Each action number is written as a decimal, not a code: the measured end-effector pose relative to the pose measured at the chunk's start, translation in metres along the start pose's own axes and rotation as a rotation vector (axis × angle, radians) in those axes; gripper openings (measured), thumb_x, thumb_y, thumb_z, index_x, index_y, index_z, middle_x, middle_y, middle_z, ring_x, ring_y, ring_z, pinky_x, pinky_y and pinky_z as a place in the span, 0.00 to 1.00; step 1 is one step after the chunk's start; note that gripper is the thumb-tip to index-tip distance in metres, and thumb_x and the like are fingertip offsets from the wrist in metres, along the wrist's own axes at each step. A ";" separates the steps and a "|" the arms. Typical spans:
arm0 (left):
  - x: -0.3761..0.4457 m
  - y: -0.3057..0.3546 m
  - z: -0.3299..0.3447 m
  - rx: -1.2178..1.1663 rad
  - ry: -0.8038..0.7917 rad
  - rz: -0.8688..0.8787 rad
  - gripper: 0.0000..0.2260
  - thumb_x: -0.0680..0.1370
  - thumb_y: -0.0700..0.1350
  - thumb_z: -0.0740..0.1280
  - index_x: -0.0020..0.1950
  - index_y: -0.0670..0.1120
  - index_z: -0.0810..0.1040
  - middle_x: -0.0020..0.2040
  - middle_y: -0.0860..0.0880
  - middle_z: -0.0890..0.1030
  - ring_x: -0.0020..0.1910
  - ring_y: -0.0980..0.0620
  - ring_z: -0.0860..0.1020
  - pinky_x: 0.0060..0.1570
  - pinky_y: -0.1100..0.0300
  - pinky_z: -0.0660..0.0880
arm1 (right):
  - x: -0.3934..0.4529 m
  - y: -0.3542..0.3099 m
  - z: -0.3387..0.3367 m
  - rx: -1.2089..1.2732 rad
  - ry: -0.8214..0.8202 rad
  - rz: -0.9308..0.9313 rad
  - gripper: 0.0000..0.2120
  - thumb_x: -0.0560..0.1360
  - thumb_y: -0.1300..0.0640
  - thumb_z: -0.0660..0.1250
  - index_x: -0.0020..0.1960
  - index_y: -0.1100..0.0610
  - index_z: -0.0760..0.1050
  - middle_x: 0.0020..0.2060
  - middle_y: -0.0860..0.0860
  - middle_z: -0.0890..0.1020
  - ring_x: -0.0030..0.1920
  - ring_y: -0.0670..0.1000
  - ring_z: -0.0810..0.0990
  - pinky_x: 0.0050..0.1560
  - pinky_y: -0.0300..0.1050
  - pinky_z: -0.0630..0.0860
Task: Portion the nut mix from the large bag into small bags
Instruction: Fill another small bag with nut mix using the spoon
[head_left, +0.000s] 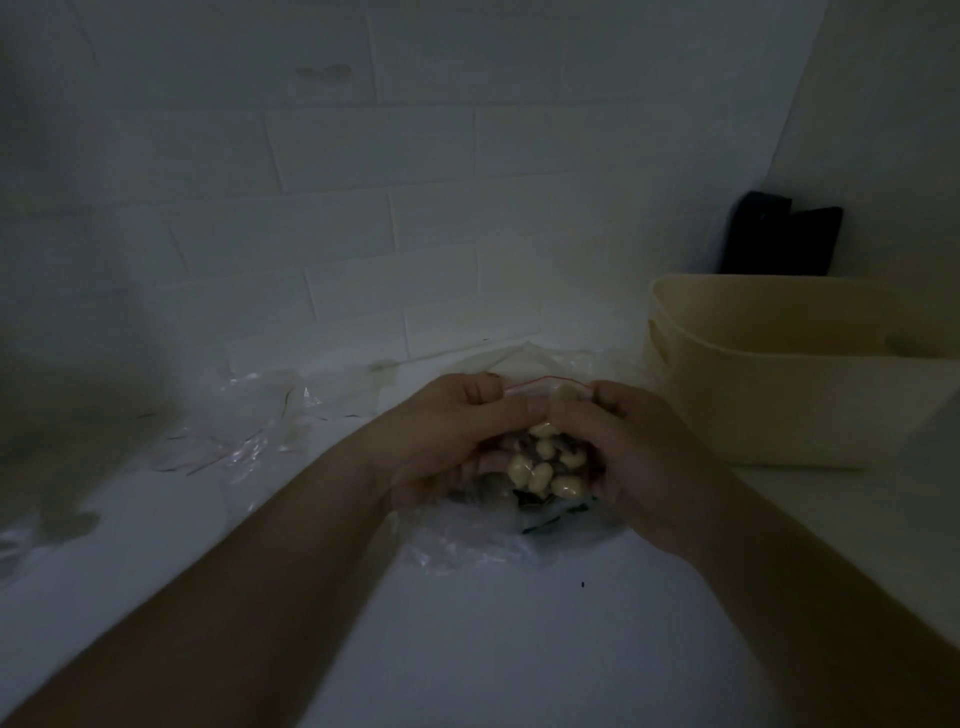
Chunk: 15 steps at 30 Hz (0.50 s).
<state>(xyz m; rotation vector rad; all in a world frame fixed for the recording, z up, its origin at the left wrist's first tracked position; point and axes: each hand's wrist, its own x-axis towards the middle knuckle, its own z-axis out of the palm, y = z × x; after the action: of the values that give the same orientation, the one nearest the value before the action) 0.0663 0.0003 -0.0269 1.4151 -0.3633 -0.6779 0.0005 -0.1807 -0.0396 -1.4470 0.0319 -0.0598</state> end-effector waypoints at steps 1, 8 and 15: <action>-0.001 0.000 0.000 -0.011 -0.020 -0.009 0.24 0.77 0.47 0.74 0.69 0.36 0.78 0.66 0.30 0.79 0.70 0.27 0.73 0.73 0.33 0.67 | 0.001 0.000 0.000 0.012 -0.015 0.001 0.09 0.78 0.58 0.72 0.56 0.60 0.84 0.50 0.63 0.87 0.49 0.59 0.87 0.49 0.54 0.82; -0.001 -0.001 0.004 -0.049 -0.085 0.026 0.13 0.81 0.34 0.66 0.65 0.40 0.81 0.58 0.39 0.85 0.54 0.47 0.85 0.55 0.56 0.84 | 0.000 -0.002 0.000 -0.031 0.038 -0.017 0.03 0.75 0.64 0.69 0.45 0.59 0.81 0.36 0.58 0.82 0.36 0.57 0.81 0.37 0.48 0.79; -0.002 0.000 0.010 -0.085 -0.127 -0.022 0.10 0.81 0.41 0.67 0.57 0.40 0.84 0.54 0.39 0.86 0.49 0.47 0.86 0.52 0.58 0.84 | 0.000 0.000 0.004 -0.073 0.130 -0.090 0.15 0.77 0.57 0.71 0.33 0.52 0.76 0.30 0.51 0.79 0.35 0.50 0.79 0.37 0.43 0.75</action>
<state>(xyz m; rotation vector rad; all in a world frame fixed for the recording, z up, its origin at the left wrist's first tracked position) 0.0587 -0.0056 -0.0250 1.3003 -0.4142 -0.7949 0.0012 -0.1767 -0.0387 -1.5154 0.0765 -0.2282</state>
